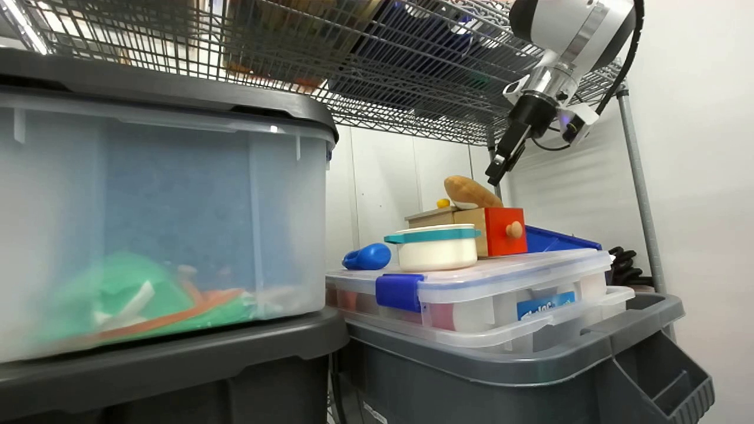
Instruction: Put the brown object in the drawer, then put in the white bowl, then put the knife in the drawer
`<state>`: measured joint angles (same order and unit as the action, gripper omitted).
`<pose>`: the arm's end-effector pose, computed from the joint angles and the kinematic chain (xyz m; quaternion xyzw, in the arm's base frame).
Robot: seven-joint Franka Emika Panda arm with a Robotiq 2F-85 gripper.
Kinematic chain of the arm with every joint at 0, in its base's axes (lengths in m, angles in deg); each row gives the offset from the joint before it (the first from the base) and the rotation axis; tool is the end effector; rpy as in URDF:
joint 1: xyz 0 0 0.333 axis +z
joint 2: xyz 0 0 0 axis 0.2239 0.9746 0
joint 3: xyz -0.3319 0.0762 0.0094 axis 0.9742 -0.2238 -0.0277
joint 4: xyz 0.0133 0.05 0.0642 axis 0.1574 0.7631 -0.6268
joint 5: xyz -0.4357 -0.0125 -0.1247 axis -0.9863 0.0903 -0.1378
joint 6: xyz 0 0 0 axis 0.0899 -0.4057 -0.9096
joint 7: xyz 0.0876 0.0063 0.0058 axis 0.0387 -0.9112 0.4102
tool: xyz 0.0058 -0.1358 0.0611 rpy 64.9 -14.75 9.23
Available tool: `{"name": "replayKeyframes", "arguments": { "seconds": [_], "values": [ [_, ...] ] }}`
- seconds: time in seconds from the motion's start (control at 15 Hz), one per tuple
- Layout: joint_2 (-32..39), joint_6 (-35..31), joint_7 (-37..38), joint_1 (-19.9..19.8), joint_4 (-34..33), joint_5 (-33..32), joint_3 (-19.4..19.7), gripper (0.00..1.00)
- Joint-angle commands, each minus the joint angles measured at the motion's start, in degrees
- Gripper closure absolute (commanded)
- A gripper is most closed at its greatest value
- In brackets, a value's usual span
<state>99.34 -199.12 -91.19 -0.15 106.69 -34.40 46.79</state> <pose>0.6973 -0.2019 0.5087 -0.8811 -0.3452 -0.3060 0.1045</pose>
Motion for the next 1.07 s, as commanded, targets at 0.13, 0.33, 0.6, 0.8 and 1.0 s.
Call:
{"name": "replayKeyframes", "arguments": {
  "seconds": [0.13, 0.33, 0.6, 0.8, 1.0],
  "values": [
    [2.6, -1.91, 1.64, -0.37, -2.85, -0.72, -0.69, 0.0],
    [3.45, -2.25, 2.06, -0.33, -3.43, -0.85, -1.04, 0.0],
    [3.83, -2.14, 2.29, -0.35, -3.49, -1.01, -1.53, 0.0],
    [3.72, -2.14, 2.4, -0.27, -3.33, -1.14, -1.82, 0.0],
    [3.63, -2.2, 2.4, -0.26, -3.21, -1.27, -1.94, 0.05]
  ]
}}
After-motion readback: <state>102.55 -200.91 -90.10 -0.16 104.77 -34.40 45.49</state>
